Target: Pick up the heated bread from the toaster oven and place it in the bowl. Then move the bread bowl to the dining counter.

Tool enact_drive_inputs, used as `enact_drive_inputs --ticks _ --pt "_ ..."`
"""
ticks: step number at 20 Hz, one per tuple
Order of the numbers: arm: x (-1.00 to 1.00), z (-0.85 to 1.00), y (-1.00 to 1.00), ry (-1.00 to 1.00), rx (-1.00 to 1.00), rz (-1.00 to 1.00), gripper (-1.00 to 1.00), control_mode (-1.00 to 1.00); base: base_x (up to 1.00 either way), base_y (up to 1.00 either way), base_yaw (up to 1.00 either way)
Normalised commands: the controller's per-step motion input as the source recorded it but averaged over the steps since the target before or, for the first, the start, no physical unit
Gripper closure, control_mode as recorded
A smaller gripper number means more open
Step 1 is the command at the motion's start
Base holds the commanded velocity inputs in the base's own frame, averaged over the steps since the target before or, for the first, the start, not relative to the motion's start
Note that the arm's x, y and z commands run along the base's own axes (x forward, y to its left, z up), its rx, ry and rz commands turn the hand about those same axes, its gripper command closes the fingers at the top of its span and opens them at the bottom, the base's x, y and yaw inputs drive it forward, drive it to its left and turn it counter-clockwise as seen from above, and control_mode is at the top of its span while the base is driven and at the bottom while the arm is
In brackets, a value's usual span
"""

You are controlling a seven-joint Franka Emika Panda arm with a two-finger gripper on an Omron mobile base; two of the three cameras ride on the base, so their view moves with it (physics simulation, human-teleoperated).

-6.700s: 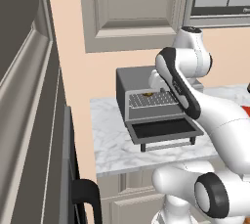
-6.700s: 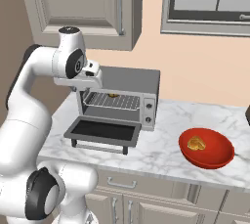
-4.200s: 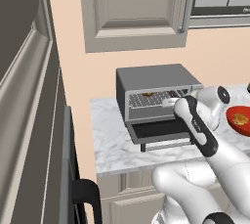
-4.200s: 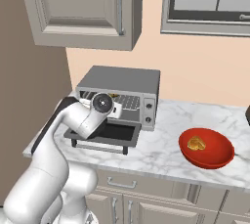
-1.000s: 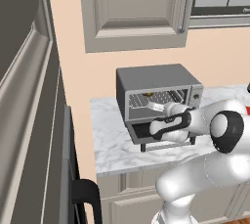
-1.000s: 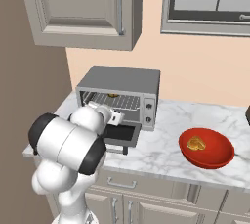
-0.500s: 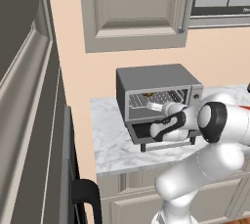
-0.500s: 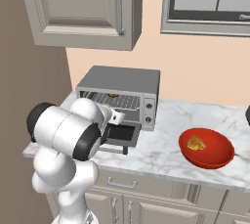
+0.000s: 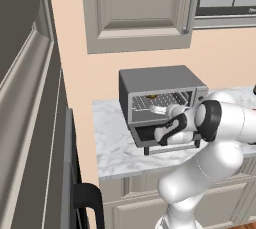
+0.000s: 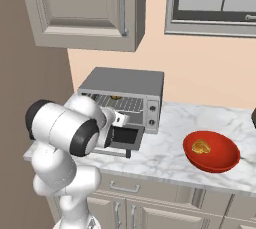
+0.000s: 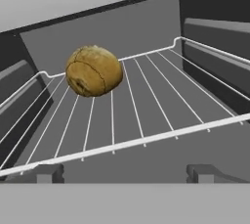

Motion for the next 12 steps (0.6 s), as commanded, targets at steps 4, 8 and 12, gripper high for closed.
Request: enact_drive_inputs --ticks 4,8,12 --pt "0.02 0.01 0.0 0.04 0.0 -0.04 -1.0 -1.0 0.0 0.0 0.0" --pt "0.0 0.26 0.0 0.0 0.0 -0.02 -1.0 -1.0 0.0 0.0 0.0" --pt "0.11 0.19 0.07 0.0 0.0 -0.03 -1.0 -1.0 0.0 0.0 0.0"
